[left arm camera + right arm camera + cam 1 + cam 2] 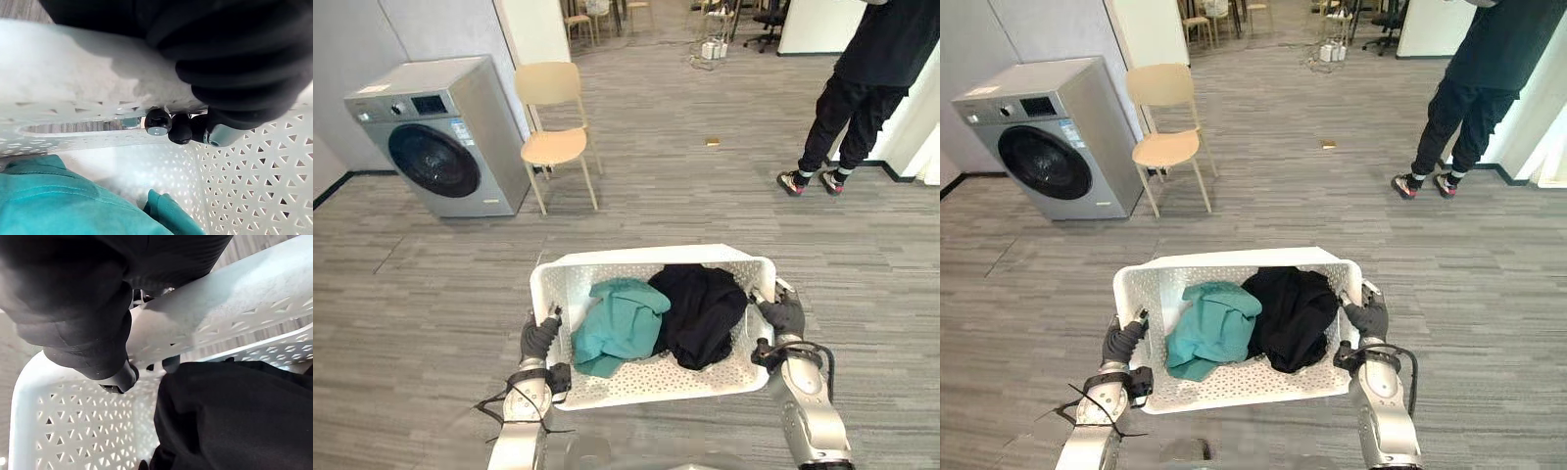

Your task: Pick up the laundry basket with both hands and put the clothes into the washing machine.

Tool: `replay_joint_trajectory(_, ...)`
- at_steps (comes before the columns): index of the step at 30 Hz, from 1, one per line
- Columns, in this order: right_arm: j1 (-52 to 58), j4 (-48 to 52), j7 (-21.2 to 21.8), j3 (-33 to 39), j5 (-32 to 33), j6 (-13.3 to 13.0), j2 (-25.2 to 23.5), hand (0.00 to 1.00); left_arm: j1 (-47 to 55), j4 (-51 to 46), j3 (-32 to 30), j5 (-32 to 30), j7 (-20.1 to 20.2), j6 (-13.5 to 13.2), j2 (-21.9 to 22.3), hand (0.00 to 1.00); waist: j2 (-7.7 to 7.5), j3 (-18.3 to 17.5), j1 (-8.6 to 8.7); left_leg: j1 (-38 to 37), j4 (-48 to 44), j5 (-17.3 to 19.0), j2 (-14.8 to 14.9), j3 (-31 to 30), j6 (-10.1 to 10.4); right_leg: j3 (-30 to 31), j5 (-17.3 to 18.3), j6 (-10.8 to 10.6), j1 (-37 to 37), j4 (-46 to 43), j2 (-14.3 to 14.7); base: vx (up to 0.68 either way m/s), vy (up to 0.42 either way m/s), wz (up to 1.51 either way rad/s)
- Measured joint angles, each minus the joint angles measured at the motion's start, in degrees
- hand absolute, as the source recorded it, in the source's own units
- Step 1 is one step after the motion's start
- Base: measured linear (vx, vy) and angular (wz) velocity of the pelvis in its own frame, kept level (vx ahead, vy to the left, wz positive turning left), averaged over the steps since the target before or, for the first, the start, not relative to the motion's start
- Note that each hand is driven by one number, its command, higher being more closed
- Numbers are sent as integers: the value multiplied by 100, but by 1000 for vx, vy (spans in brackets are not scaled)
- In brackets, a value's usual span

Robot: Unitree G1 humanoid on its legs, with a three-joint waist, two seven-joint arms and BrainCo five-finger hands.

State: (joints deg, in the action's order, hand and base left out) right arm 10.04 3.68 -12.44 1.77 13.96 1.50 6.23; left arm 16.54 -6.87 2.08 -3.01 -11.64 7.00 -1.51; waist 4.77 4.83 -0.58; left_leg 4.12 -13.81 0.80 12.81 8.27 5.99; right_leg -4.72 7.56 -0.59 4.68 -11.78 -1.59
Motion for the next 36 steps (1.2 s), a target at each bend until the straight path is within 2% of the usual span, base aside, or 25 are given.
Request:
replay_joint_trajectory(1,149,59,-4,8,-6,-16,-152,100,7,36,-3,-2,-7,1,-64,100,-213,-88,-5,-121,209,-29,-180,47,-41,12,8,-61,16,19,-195,218,253,5)
replay_joint_trajectory(2,229,100,-4,9,-8,-28,-214,100,13,37,-3,-2,-7,1,-117,100,-334,-141,-16,-159,324,-51,-274,76,-74,23,48,-137,19,48,-294,104,128,5)
replay_joint_trajectory(3,680,104,-4,79,-50,-234,-339,100,28,99,157,-4,13,6,-181,100,-679,-493,-13,-894,1911,-697,-1006,316,-349,148,-41,-564,104,409,-841,30,41,3)
replay_joint_trajectory(12,656,-164,-21,79,-48,-299,-384,100,34,100,160,-4,-14,6,-181,100,-691,-484,-10,-862,1953,-676,-993,333,-320,154,-39,-565,92,508,-830,0,0,0)
replay_joint_trajectory(15,479,-428,-130,79,-59,-353,-476,100,38,114,95,7,-116,0,-192,100,-745,-447,-5,-673,1862,-672,-979,323,-319,129,-59,-584,-45,536,-824,0,0,5)
replay_joint_trajectory(17,174,-697,-167,81,-63,-360,-475,100,-16,233,18,44,-137,-120,-198,100,-797,-367,-12,119,1059,-381,-898,235,-378,-65,-172,-610,-290,622,-871,-2,23,34)
replay_joint_trajectory(19,-61,-800,-204,77,-88,-319,-483,100,-27,319,-38,220,-230,-156,-192,100,-790,-194,-17,602,383,-47,-781,241,-465,-286,-239,-643,-314,709,-860,15,43,49)
replay_joint_trajectory(20,-93,-806,-242,77,-125,-304,-473,100,-28,396,-38,325,-257,-187,-174,100,-766,-68,-28,943,-170,193,-712,301,-532,-544,-162,-670,-277,694,-871,30,74,85)
replay_joint_trajectory(22,-133,-922,-228,128,-131,-281,-486,100,0,501,-51,367,-287,-225,-142,100,-858,151,-87,1103,-864,574,-815,333,-712,-878,295,-775,-232,195,-1168,84,163,93)
replay_joint_trajectory(23,-103,-1022,-162,182,-130,-265,-530,100,51,546,-45,367,-285,-224,-138,100,-938,226,-127,1072,-1248,928,-997,444,-851,-1068,612,-849,-173,-314,-1464,174,209,71)
replay_joint_trajectory(24,-108,-1108,-100,190,-130,-264,-509,100,67,621,-76,368,-286,-230,-94,100,-931,280,-154,1014,-1411,1267,-1058,431,-901,-1106,747,-636,-369,-1216,-1660,308,367,72)
replay_joint_trajectory(25,-205,-1231,-3,168,-130,-186,-515,100,140,687,-161,391,-280,-220,-46,100,-888,319,-203,794,-1398,1473,-1340,382,-1092,-1016,419,515,-1030,-2928,-2109,216,206,38)
replay_joint_trajectory(26,-206,-1252,22,161,-128,-177,-520,100,164,687,-181,391,-278,-221,-49,100,-876,332,-192,711,-1351,1493,-1401,366,-1125,-936,224,812,-1166,-3233,-2175,290,332,51)
replay_joint_trajectory(27,-206,-1347,83,121,-124,-150,-549,100,257,683,-266,391,-247,-222,-80,100,-754,408,-139,389,-1187,1578,-1503,222,-1230,-450,-208,824,-1634,-4242,-2091,294,244,57)
replay_joint_trajectory(28,-169,-1360,155,121,-123,-116,-647,100,282,684,-352,390,-225,-220,-115,100,-633,476,-124,102,-1033,1645,-1536,-35,-1327,-314,62,422,-1919,-4820,-1676,453,337,78)
replay_joint_trajectory(29,-129,-1350,189,109,-120,-114,-726,100,298,682,-397,390,-210,-219,-168,100,-574,492,-72,-103,-807,1637,-1574,-226,-1340,-318,187,267,-2098,-4814,-1283,398,230,78)
replay_joint_trajectory(30,-109,-1329,234,111,-121,-115,-774,100,313,675,-411,390,-207,-222,-206,100,-543,491,-1,-212,-654,1627,-1615,-397,-1343,-328,287,142,-2215,-4631,-1028,544,207,113)
replay_joint_trajectory(31,22,-1142,271,126,-115,-108,-815,100,311,656,-413,390,-146,-237,-245,100,-555,493,66,-487,-318,1594,-1771,-742,-1288,-323,505,-71,-2563,-4030,-596,501,132,108)
replay_joint_trajectory(32,93,-1055,277,164,-112,-113,-815,100,311,655,-405,390,-90,-247,-244,100,-557,492,89,-600,-184,1592,-1828,-861,-1279,-335,541,-111,-2702,-3616,-458,668,135,129)
replay_joint_trajectory(33,122,-895,318,208,-111,-108,-818,100,302,657,-357,394,-49,-287,-243,100,-579,493,125,-887,41,1580,-1890,-1070,-1287,-332,396,-203,-2840,-2282,-214,500,68,93)
replay_joint_trajectory(34,131,-865,324,214,-110,-108,-799,100,302,654,-354,406,-27,-301,-225,100,-584,489,142,-1063,192,1568,-1915,-1184,-1300,-341,161,-278,-2828,-1477,-133,678,67,114)
replay_joint_trajectory(35,151,-855,339,225,-99,-107,-789,100,304,633,-354,404,29,-317,-219,100,-719,449,179,-1430,460,1631,-2015,-1379,-1212,-373,-297,-283,-2805,-339,-38,720,33,107)
replay_joint_trajectory(36,178,-856,337,161,-100,-105,-791,100,365,636,-372,405,36,-322,-215,100,-711,447,233,-1803,409,1843,-2019,-1504,-995,-506,-844,68,-2819,-191,57,918,7,124)
